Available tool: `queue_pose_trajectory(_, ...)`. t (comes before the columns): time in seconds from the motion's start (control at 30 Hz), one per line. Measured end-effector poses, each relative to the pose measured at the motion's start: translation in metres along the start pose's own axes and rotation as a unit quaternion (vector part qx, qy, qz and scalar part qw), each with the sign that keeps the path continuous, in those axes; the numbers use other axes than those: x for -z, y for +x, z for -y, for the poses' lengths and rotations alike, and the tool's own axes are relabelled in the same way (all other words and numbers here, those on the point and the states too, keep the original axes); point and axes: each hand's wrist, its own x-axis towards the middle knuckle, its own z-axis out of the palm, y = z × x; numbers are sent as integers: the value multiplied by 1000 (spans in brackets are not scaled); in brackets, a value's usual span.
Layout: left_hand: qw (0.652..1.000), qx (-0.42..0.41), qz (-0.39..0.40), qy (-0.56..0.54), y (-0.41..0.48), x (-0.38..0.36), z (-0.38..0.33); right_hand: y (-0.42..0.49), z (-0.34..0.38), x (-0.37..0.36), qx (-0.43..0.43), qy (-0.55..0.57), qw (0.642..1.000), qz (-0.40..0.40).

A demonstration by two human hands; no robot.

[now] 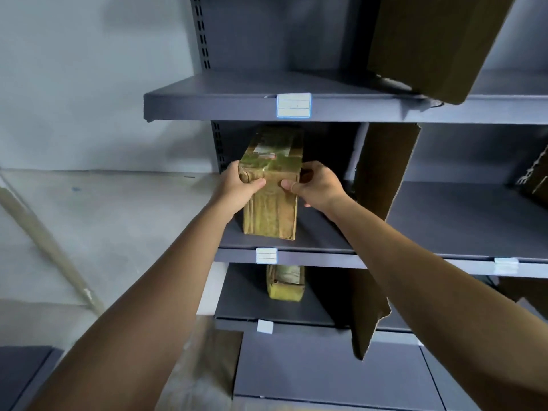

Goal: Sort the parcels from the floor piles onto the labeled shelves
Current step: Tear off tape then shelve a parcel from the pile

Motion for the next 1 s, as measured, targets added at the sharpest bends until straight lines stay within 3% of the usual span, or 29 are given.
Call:
queue_pose_trajectory(0.37, 999, 13, 27, 13, 5, -3, 4, -7, 4, 3, -29, -43, 998, -30)
queue_pose_trajectory(0.53, 999, 15, 12, 30, -8, -10, -4, -16, 3, 0, 0, -115, 992, -60)
queue_pose_trajectory(0.77, 998, 23, -26, 52, -25, -14, -12, -32, 11, 0, 8, -133, 987, -89)
queue_pose_trajectory(0.9, 974, -87, -164, 127, -50, -28, -35, -43, 14, 10, -6, -108, 991, -81)
queue_pose_trajectory(1.0, 968, -145, -173, 113, -69, -46, -59, -54, 13, 23, -24, -65, 995, -69)
